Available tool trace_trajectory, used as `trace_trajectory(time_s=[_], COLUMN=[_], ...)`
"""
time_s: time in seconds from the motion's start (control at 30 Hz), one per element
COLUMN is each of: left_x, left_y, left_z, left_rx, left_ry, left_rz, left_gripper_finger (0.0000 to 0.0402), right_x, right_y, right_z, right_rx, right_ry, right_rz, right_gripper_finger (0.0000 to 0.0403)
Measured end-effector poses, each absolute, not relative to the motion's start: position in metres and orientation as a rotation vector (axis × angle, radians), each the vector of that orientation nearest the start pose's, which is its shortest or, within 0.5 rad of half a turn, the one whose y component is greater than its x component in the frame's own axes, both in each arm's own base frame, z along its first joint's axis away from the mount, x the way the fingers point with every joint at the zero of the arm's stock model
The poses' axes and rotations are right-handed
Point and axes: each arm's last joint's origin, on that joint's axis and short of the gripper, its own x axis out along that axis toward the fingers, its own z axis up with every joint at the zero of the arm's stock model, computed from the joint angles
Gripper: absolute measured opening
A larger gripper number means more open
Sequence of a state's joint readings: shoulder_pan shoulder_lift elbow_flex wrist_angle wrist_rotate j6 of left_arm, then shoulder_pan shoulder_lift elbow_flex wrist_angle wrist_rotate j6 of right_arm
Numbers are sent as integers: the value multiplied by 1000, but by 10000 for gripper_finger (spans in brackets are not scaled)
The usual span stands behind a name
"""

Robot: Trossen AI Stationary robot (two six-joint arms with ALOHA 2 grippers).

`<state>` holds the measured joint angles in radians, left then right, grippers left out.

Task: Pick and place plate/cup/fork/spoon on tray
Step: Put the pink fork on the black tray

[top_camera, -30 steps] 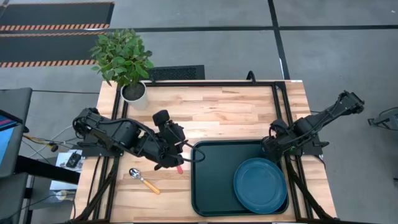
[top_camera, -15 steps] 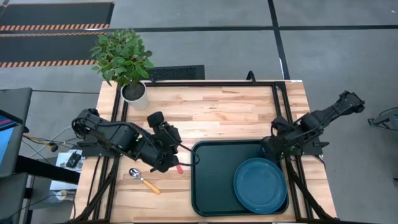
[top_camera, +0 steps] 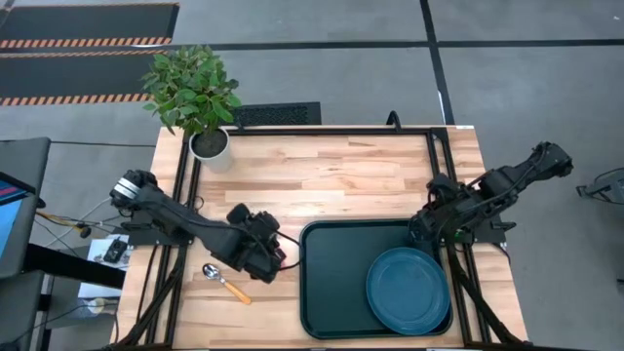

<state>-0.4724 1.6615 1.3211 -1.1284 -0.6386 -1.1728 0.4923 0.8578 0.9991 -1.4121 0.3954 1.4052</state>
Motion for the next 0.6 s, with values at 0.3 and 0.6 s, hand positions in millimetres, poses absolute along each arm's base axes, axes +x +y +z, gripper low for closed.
trace_trajectory(time_s=[0.3,0.6], left_x=[268,256], left_y=[-106,-100], left_z=[180,143], left_rx=[-508,-686], left_ry=[834,771], left_rz=[929,945], left_gripper_finger=[206,206], right_x=[102,102], right_y=[42,41], right_z=[305,305], right_rx=[701,689], right_ry=[941,920], right_rz=[-687,-697], right_gripper_finger=[194,191])
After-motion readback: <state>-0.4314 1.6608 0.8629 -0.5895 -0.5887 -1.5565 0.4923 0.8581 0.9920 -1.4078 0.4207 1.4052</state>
